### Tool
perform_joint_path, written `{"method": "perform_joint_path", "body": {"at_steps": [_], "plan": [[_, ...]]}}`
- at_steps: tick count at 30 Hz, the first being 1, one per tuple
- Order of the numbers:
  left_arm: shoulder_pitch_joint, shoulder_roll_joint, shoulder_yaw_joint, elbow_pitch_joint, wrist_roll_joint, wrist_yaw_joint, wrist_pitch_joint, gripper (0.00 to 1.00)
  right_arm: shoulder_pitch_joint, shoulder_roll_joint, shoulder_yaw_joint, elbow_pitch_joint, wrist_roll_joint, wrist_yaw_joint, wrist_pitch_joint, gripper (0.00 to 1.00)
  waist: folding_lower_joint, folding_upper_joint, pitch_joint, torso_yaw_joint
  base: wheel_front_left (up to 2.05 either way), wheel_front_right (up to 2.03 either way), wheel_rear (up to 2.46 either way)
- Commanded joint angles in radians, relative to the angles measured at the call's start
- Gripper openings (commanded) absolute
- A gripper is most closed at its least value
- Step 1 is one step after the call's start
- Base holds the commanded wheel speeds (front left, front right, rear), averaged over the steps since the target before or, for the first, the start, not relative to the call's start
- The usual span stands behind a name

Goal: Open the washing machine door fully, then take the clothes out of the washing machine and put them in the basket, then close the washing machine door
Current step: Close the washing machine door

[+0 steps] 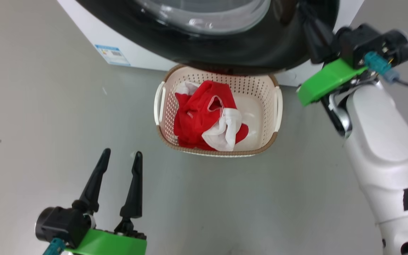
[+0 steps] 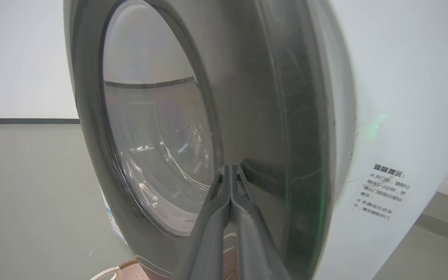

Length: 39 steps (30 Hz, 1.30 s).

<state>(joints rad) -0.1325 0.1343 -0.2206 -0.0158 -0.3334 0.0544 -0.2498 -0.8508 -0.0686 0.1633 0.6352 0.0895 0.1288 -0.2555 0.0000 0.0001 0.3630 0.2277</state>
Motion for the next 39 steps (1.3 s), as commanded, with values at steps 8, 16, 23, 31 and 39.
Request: {"method": "perform_joint_path", "body": {"at_steps": [8,16,23,31,39], "plan": [[-0.049,-0.011,0.033,-0.015,0.011,-0.027,-0.012,1.00,-0.118,-0.008,-0.024,0.017,-0.045,0.002,-0.006,0.00,0.0000,-0.0001,0.063,0.023,0.00,0.00,0.00],[-0.077,-0.033,0.041,-0.003,0.019,-0.051,-0.012,1.00,-0.246,-0.039,-0.043,0.071,-0.093,0.002,-0.006,0.00,0.0000,-0.0001,0.113,0.037,0.00,0.00,0.00],[-0.098,-0.045,0.047,0.011,0.035,-0.065,-0.012,1.00,-0.292,-0.042,-0.066,0.088,-0.108,0.002,-0.006,0.00,0.0000,-0.0001,0.134,0.046,0.00,0.00,0.00],[-0.111,-0.056,0.067,0.016,0.050,-0.071,-0.012,1.00,-0.285,-0.038,-0.065,0.084,-0.103,0.002,-0.006,0.00,0.0000,-0.0001,0.136,0.035,0.00,0.00,0.00],[-0.108,-0.070,0.097,0.011,0.034,-0.068,-0.012,1.00,-0.229,-0.012,-0.050,0.062,-0.062,0.002,-0.006,0.00,0.0000,-0.0001,0.120,-0.001,0.00,0.00,0.00]]}}
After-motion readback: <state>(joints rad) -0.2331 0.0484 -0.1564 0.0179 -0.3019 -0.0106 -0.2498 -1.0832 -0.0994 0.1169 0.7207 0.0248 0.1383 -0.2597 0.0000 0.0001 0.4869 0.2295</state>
